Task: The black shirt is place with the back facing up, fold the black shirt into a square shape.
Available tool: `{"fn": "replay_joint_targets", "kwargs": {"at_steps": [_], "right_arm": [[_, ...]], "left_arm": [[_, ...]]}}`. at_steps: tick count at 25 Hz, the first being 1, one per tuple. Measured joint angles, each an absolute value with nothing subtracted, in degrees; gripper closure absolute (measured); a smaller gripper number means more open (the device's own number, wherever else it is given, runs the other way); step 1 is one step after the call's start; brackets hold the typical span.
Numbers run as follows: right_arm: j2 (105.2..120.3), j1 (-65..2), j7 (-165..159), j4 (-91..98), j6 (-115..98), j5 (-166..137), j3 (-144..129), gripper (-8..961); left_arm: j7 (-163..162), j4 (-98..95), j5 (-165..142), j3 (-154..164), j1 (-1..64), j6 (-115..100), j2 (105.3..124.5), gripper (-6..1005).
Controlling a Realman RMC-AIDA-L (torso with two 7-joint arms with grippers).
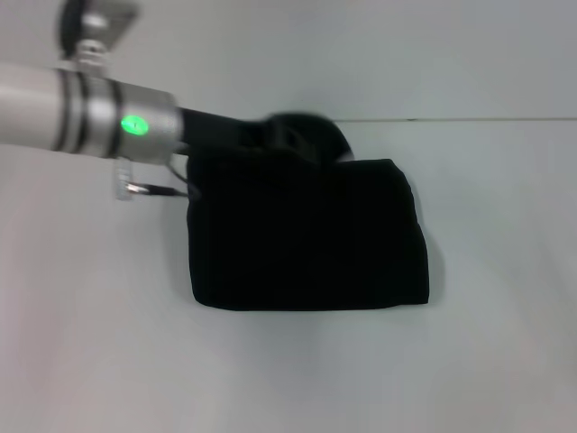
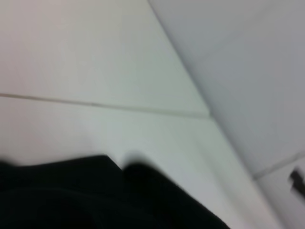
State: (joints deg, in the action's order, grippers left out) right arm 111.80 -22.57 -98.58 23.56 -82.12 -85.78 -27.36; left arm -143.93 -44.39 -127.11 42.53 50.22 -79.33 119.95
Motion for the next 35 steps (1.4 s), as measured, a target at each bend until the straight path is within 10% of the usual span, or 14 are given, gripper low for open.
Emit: {"fn": "replay_joint_targets", "kwargs": {"at_steps": [5, 13, 28, 35], "right_arm": [[111.97, -23.1, -98.5, 23.5, -80.5, -87.6, -27.3, 39], [112.13, -23.3, -98.6, 23.6, -79.9, -88.3, -27.4, 39], [107.91, -34.2, -123.8, 31.3, -79.9, -116.0, -31.7, 38], [110.50, -47.6, -130.6, 37.1, -78.2, -139.0, -39.3, 38]], "left_arm": [[-141.8, -43.3, -126.8, 58.8, 51.7, -67.5, 124.27, 955], [-131.9, -41.8, -122.1, 73.7, 53.3, -71.5, 124.08, 917], [-146.3, -45.2, -120.3, 36.5, 40.7, -84.5, 116.71, 300], [-144.3, -45.5, -115.0, 33.3, 36.4, -84.5, 116.64, 276]]}}
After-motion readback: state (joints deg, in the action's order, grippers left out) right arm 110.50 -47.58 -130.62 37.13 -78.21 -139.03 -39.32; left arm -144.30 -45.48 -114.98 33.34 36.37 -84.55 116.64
